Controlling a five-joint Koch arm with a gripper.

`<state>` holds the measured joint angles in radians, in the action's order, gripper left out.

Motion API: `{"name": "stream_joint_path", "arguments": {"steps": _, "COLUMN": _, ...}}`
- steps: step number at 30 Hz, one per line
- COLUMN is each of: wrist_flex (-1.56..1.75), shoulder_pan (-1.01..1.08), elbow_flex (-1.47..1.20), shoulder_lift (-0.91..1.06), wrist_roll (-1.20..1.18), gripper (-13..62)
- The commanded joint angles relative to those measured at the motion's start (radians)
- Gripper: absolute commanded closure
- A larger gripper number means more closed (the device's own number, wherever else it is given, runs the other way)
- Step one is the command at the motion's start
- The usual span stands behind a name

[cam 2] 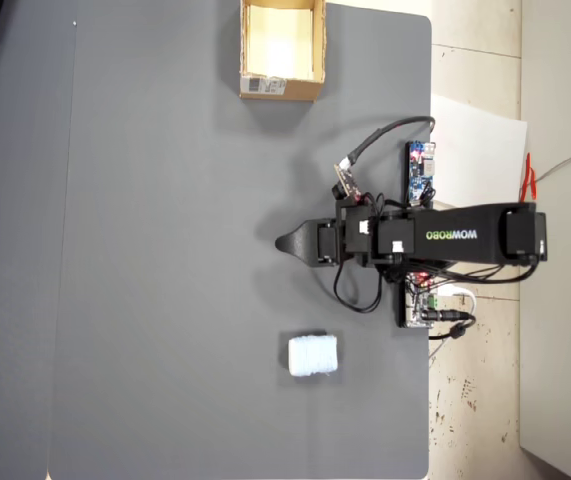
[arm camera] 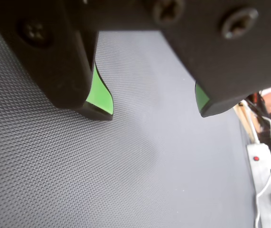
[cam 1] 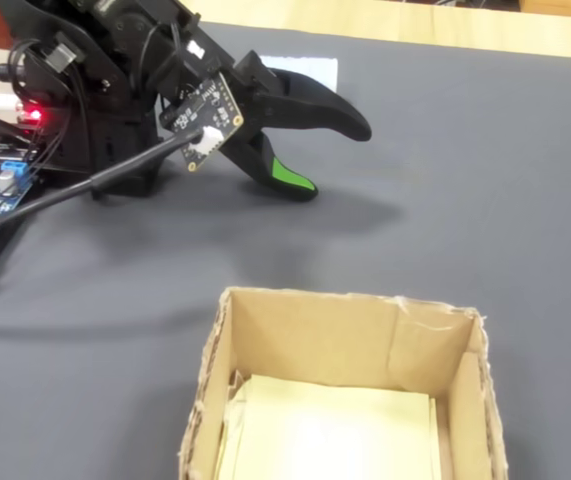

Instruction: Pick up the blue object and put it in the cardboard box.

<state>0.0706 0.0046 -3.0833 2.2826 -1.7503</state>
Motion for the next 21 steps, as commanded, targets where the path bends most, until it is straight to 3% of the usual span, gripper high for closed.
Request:
{"name": "stream_joint_path", "arguments": {"steps": 1, "wrist_flex": -0.052, "shoulder_pan": -0.002, "elbow_flex": -0.032, "shoulder_lift": 0.089, "wrist_roll": -0.034, "gripper": 15.4}}
{"name": "stream_joint_path", "arguments": {"steps": 21, "wrist_flex": -0.086, "shoulder_pan": -0.006, "elbow_flex": -0.012, "shoulder_lift": 0.089, "wrist_roll": -0.041, "gripper": 15.6}}
